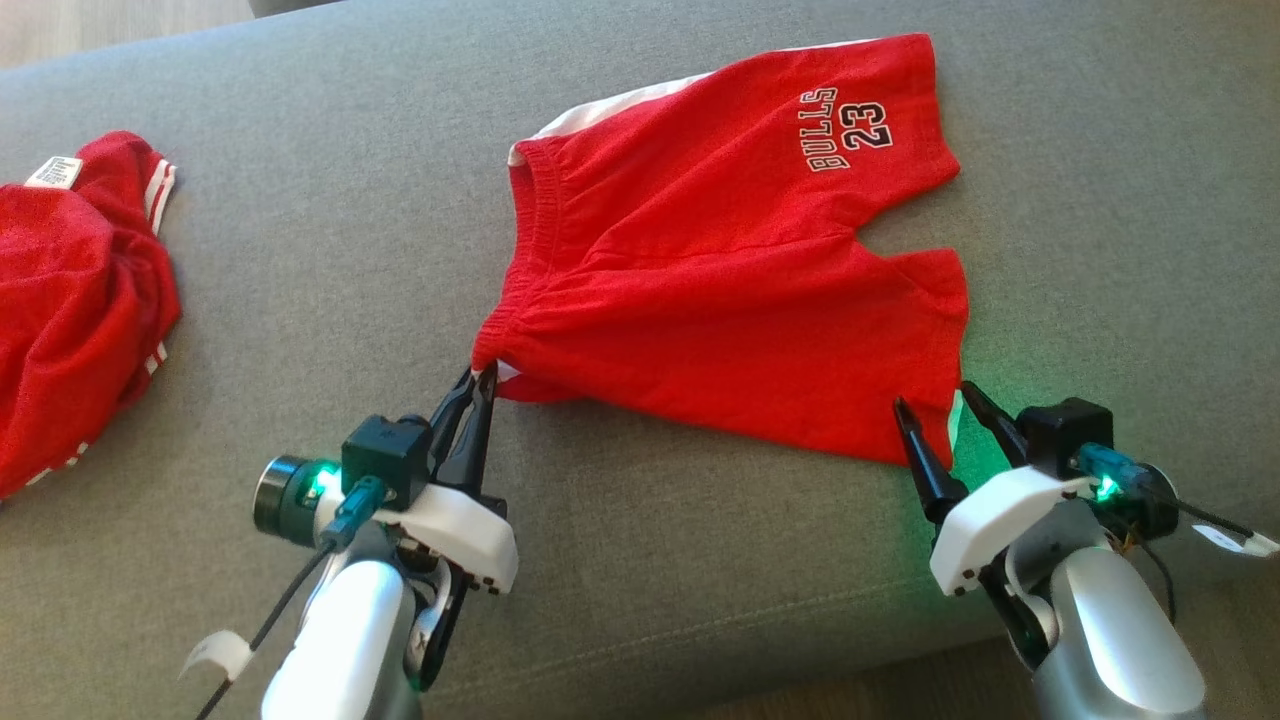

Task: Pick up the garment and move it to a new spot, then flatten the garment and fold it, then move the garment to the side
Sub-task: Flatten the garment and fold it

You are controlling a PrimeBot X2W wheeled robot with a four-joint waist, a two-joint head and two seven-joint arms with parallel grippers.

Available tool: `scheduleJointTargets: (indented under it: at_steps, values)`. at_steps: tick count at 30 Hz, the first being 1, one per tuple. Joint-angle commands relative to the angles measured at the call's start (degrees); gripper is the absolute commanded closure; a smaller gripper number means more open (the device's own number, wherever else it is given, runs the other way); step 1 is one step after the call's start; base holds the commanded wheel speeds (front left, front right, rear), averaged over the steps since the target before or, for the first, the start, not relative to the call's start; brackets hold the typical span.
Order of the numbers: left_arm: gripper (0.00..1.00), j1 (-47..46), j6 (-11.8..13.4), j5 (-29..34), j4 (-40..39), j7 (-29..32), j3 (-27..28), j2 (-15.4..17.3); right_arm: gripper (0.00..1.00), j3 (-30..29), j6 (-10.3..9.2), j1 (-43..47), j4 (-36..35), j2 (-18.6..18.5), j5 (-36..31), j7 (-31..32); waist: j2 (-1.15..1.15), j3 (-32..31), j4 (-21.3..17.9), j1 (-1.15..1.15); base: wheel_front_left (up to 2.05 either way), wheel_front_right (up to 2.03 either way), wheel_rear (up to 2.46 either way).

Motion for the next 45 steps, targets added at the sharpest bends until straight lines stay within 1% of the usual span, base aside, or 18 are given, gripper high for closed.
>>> scheduleJointTargets:
  at_steps: [1, 8, 15, 16, 17, 18, 25, 33, 39, 42, 45]
  values:
    - [1.0, -1.0, -0.3, 0.5, -1.5, -0.3, 2.2, 0.2, 0.0, 1.5, -0.02, -0.8, -1.8, -0.3, 0.6, -0.6, 0.0, -0.1, 0.0, 0.0, 0.0, 0.0, 0.0]
    - [1.0, -1.1, -0.4, 0.7, -0.9, -0.3, 2.1, 0.1, 0.0, 2.1, -0.02, -1.6, 0.5, -0.3, 4.6, 1.1, 0.0, -0.2, 0.2, 0.0, 0.0, 0.0, 0.0]
    - [1.0, -1.2, -0.6, 0.9, -0.5, -0.3, 2.0, 0.0, 0.0, 2.9, -0.02, -3.0, 3.8, -0.3, 8.2, 0.7, 0.0, -0.1, 0.5, 0.0, 0.0, 0.0, 0.0]
    - [1.0, -1.2, -0.6, 0.9, -0.5, -0.3, 2.0, 0.0, 0.19, 3.1, -0.02, -3.2, 4.1, -0.3, 8.6, 0.5, 0.0, -0.1, 0.5, 0.0, 0.0, 0.0, 0.0]
    - [1.0, -1.2, -0.6, 1.0, -0.5, -0.3, 2.0, 0.0, 0.68, 3.2, -0.02, -3.4, 4.4, -0.3, 9.0, 0.2, 0.0, -0.1, 0.5, 0.0, 0.0, 0.0, 0.0]
    - [1.0, -1.2, -0.6, 1.0, -0.4, -0.3, 2.0, 0.0, 1.0, 3.3, -0.02, -3.6, 4.5, -0.3, 9.2, -0.2, 0.0, 0.0, 0.6, 0.0, 0.0, 0.0, 0.0]
    - [1.0, -1.2, -0.6, 1.0, 0.1, -0.3, 2.2, -0.1, 1.0, 2.4, -0.02, -4.6, 3.2, -0.3, 9.5, -2.5, 0.0, -0.3, 0.7, 0.0, 0.0, 0.0, 0.0]
    - [1.0, -1.0, -0.5, 0.9, 0.1, -0.3, 2.1, -0.2, 1.0, 1.0, -0.02, -5.4, -2.1, -0.3, 10.5, -1.1, 0.0, -0.7, 0.9, 0.0, 0.0, 0.0, 0.0]
    - [1.0, -1.5, -0.8, 0.9, 0.0, -0.3, 1.4, -0.2, 1.0, -1.0, -0.02, -7.9, -6.3, -0.3, 11.4, 3.8, 0.0, 0.0, 2.4, 0.0, 0.0, 0.0, 0.0]
    - [1.0, -2.0, -0.9, 1.0, 0.0, -0.3, 0.8, -0.2, 1.0, -2.4, -0.02, -10.8, -5.8, -0.3, 10.9, 8.5, 0.0, 0.7, 3.7, 0.0, 0.0, 0.0, 0.0]
    - [1.0, -2.7, -1.0, 1.1, 0.1, -0.3, 0.0, -0.2, 1.0, -3.3, -0.02, -14.6, -3.3, -0.3, 11.0, 13.9, 0.0, 1.6, 5.1, 0.0, 0.0, 0.0, 0.0]
